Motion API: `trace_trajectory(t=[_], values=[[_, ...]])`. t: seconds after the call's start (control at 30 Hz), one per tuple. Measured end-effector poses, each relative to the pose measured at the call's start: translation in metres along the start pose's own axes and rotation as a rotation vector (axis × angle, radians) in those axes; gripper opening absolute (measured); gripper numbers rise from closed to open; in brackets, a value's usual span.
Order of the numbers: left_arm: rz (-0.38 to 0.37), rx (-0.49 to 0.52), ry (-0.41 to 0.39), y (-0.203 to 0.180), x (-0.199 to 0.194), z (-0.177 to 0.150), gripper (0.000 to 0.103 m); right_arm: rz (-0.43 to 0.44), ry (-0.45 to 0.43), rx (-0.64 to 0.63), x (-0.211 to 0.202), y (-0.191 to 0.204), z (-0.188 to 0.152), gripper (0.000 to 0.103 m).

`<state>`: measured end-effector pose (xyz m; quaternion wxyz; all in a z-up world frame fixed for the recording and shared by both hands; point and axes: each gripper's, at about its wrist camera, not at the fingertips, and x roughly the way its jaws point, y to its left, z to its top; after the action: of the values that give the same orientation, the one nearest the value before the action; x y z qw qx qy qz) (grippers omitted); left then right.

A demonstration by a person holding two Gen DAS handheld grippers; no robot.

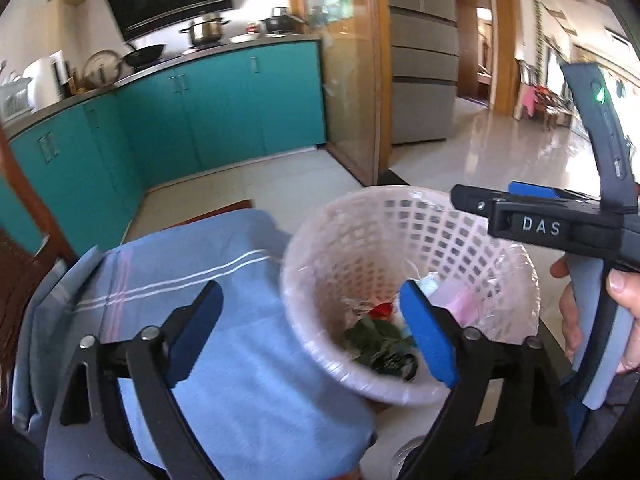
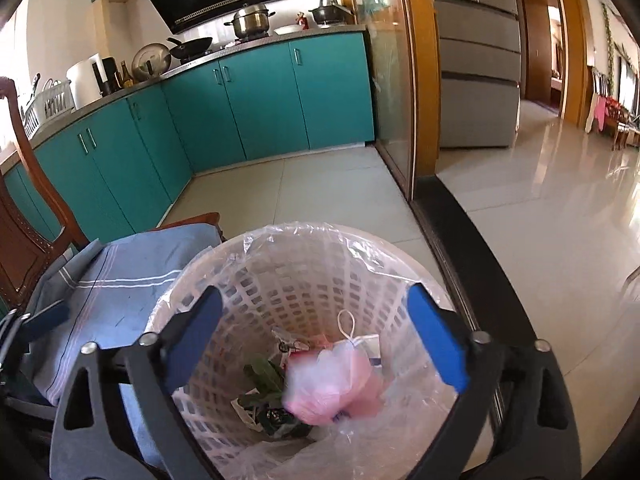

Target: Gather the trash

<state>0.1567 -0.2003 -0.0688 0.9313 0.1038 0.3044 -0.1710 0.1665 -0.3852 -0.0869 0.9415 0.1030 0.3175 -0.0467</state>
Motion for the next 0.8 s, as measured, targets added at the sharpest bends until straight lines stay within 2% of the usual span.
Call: trace_trajectory(t=[0.13, 0.23, 0.3, 0.37, 0.47, 0.6, 0.67, 0.8], values=[[0.053, -0.044, -0.030, 0.028, -0.029, -0.017, 0.098, 0.006, -0.048, 0.026, -0.001, 0.008, -0.004, 0.096], [0.118, -0.046, -0.063, 0.056, -0.058, -0.025, 0.100, 0.014, -0.151, 0.048, -0.014, 0.016, -0.010, 0.096], [0.187, -0.045, -0.093, 0.076, -0.081, -0.029, 0.100, 0.007, -0.209, 0.048, -0.026, 0.025, -0.022, 0.098], [0.223, -0.062, -0.114, 0.095, -0.101, -0.034, 0.100, 0.043, -0.236, 0.025, -0.040, 0.045, -0.043, 0.098], [0.217, -0.124, -0.138, 0.119, -0.131, -0.047, 0.100, 0.102, -0.237, 0.000, -0.065, 0.073, -0.075, 0.098], [0.177, -0.160, -0.154, 0.131, -0.163, -0.066, 0.100, 0.080, -0.217, -0.041, -0.111, 0.106, -0.101, 0.100], [0.160, -0.147, -0.163, 0.134, -0.177, -0.070, 0.100, 0.080, -0.224, -0.092, -0.135, 0.123, -0.105, 0.100], [0.181, -0.121, -0.197, 0.135, -0.207, -0.081, 0.100, 0.064, -0.301, -0.195, -0.179, 0.153, -0.102, 0.100]])
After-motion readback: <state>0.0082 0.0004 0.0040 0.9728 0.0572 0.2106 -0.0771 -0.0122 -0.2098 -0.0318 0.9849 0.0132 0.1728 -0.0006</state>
